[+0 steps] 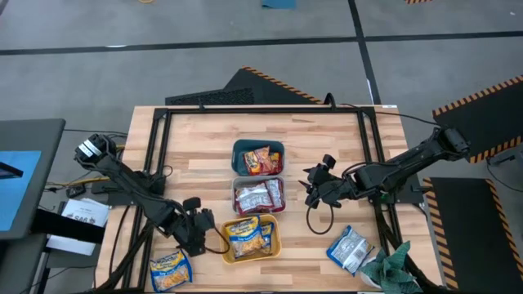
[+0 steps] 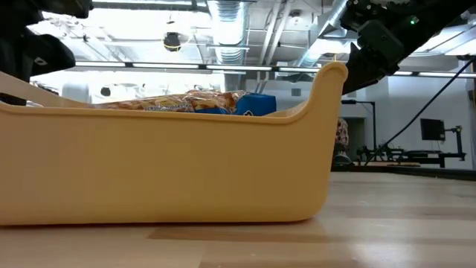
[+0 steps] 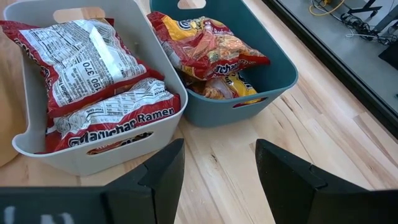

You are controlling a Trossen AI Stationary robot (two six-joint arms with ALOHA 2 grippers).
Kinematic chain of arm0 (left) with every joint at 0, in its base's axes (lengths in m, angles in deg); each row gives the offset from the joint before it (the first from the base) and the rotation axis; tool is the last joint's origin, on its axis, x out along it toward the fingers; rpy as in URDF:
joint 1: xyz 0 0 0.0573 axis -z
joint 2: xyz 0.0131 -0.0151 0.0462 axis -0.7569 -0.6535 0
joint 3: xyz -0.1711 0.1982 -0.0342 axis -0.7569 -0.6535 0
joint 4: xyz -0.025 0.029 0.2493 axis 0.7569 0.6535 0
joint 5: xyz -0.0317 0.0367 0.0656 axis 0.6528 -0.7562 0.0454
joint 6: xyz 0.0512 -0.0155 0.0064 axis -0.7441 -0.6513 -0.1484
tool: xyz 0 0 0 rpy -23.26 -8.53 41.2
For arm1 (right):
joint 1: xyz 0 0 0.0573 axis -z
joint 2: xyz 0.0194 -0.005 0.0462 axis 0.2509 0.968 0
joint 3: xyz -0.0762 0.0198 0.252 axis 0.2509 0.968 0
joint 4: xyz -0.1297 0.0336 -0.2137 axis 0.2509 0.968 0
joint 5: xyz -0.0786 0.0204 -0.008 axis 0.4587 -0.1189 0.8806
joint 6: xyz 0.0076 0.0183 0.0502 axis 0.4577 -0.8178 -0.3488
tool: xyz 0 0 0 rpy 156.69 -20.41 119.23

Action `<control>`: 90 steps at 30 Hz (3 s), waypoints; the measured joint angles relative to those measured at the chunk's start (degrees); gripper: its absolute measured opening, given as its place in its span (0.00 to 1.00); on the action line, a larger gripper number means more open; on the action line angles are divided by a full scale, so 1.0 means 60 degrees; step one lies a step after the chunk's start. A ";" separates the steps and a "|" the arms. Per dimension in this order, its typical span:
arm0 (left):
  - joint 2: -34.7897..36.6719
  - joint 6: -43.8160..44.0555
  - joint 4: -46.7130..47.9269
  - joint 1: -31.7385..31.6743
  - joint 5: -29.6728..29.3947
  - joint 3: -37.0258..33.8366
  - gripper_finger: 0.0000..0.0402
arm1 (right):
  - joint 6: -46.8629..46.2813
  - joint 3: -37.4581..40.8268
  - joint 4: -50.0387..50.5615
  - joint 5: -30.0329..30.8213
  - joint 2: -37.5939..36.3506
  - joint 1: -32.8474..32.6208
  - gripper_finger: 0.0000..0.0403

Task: Sort Maruchan noodles
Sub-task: Adjust the yellow bin, then put the blue noodle pack into the yellow bin

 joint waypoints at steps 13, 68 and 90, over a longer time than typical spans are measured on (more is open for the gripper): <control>-0.0353 -0.0625 -0.0611 -0.0516 0.0446 0.0004 0.00 | 0.0006 0.0000 0.0004 0.0004 0.0002 0.0002 0.54; 0.3769 -0.7250 -0.5060 -0.2587 0.0802 -0.2300 0.00 | 0.0000 0.0004 0.0049 -0.0016 -0.0002 -0.0185 0.54; 0.7734 -0.7382 -0.6007 -0.4465 0.1462 -0.4506 0.00 | -1.0545 -0.1107 0.6368 -0.8706 0.0004 -0.2812 0.54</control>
